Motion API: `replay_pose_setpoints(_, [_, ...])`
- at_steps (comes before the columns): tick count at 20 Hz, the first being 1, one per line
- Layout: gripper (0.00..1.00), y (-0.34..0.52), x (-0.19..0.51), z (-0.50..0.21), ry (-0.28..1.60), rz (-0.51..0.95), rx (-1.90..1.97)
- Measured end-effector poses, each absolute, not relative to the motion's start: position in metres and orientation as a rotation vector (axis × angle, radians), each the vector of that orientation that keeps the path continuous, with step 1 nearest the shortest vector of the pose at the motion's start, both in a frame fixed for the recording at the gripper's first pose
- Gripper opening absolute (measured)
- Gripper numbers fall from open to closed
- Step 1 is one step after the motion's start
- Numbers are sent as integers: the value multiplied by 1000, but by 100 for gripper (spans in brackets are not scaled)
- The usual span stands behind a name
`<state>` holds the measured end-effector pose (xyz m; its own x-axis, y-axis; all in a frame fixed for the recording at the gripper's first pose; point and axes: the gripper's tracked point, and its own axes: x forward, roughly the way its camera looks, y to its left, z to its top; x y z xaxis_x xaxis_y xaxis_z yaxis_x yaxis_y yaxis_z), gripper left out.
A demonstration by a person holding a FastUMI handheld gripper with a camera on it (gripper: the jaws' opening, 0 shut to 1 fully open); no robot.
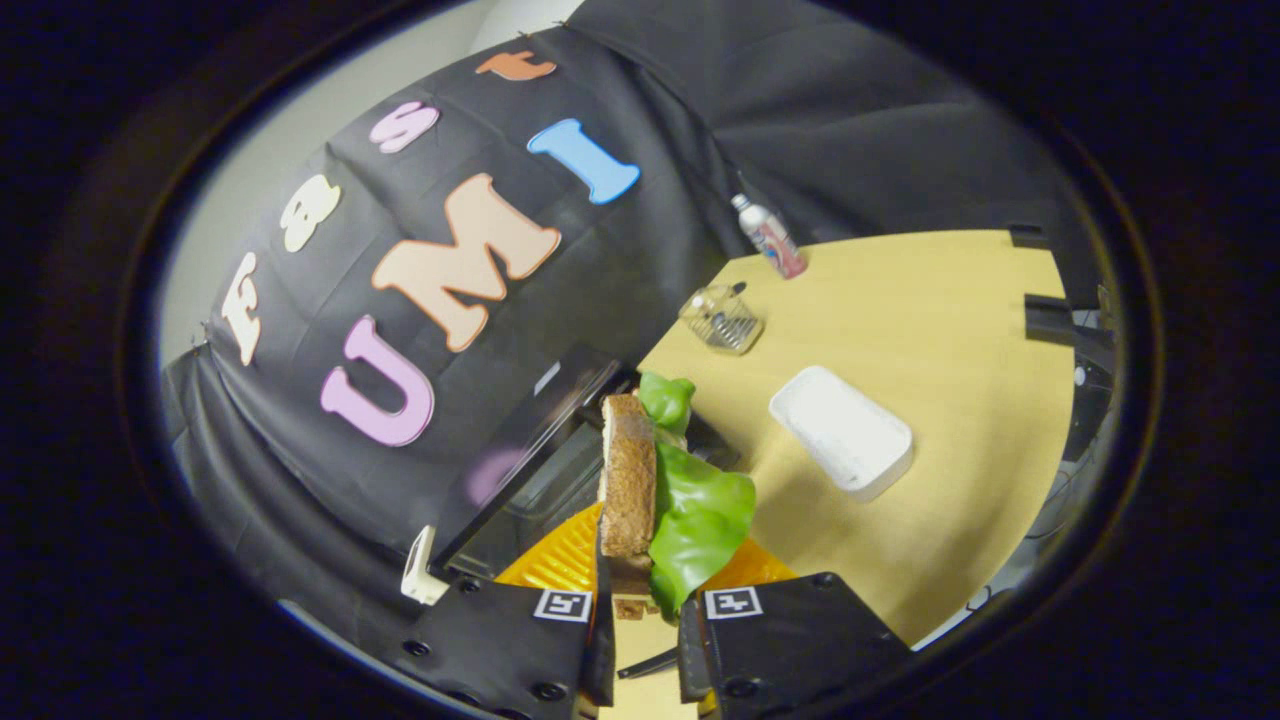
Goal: Open the toaster oven, put the food inside, and close the toaster oven door.
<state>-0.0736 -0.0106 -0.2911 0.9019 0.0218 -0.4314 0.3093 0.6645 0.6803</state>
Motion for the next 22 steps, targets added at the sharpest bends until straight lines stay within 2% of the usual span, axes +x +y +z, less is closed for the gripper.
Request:
replay_pose_setpoints(5, [27, 49, -60, -302, 477, -54, 893])
replay_pose_setpoints(11, [27, 103, -19, -317, 524, 16, 996])
replay_pose_setpoints(22, [26, 121, 69, -351, 490, -21, 1220])
